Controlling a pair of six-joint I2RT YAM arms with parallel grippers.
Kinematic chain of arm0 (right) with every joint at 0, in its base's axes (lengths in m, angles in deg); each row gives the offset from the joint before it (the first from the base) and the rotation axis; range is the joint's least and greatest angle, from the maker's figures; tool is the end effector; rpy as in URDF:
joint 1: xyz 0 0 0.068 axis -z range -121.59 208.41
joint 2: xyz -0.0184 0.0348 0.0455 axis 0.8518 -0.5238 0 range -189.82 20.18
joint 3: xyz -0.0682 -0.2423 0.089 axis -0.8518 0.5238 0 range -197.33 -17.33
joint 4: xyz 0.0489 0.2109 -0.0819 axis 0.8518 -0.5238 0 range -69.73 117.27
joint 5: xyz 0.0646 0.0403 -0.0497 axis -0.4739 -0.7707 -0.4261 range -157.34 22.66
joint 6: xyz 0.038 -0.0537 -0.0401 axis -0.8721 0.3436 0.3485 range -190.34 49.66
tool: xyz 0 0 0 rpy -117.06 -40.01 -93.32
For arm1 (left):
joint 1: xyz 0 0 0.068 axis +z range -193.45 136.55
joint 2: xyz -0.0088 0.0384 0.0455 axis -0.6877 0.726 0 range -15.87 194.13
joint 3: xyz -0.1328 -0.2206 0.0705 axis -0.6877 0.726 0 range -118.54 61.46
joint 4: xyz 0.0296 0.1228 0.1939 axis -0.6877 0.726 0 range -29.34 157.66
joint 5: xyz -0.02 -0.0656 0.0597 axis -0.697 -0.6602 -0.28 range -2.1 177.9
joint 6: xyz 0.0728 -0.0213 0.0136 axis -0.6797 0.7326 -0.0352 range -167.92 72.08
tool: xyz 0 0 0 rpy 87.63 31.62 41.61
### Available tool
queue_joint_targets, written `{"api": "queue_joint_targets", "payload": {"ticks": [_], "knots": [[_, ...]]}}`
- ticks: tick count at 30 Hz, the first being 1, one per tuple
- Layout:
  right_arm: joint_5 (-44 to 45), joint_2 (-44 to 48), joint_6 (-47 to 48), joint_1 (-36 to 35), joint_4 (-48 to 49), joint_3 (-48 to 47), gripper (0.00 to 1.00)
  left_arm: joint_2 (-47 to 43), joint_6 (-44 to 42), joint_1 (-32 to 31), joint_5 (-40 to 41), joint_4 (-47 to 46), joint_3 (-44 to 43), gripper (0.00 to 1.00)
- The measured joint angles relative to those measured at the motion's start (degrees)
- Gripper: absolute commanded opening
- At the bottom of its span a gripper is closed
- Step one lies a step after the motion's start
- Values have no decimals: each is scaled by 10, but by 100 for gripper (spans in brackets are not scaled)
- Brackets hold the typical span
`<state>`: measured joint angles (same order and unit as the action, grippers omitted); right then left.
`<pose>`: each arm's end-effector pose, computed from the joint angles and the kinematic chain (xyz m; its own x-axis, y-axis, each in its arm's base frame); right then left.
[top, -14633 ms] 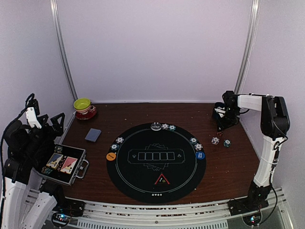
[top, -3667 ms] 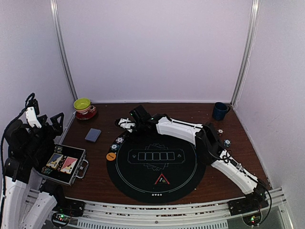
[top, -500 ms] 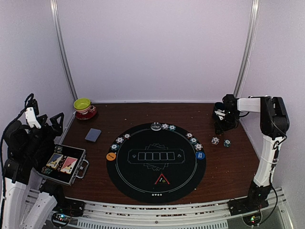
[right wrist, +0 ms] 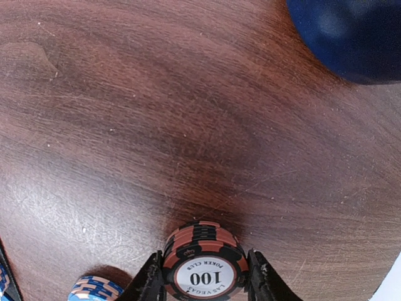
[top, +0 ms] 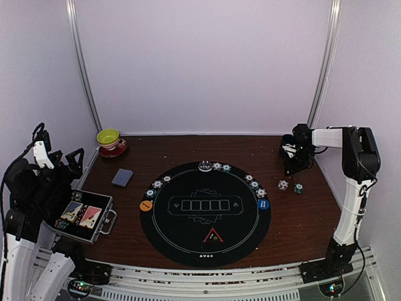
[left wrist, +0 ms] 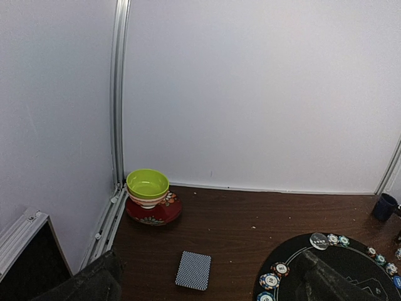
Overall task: Distribute texas hold em gaming equipment
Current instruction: Pick up the pile of poker chips from the pile of poker chips.
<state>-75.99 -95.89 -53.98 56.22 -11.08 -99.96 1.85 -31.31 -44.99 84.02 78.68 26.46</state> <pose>0.3867 0.0247 0.1462 -0.8869 -0.3127 -0.3400 -0.3488 0.9359 0.0489 0.0988 -0.0071 0.3107 -0.0391 -0.2841 -0.9580 0.0869 0.9541 -0.2865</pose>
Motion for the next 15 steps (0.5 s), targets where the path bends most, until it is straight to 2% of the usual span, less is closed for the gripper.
{"api": "queue_joint_targets", "payload": {"ticks": [15], "knots": [[-3,20,0,0,0,0,34,0,0,0,0,0,0,98]]}}
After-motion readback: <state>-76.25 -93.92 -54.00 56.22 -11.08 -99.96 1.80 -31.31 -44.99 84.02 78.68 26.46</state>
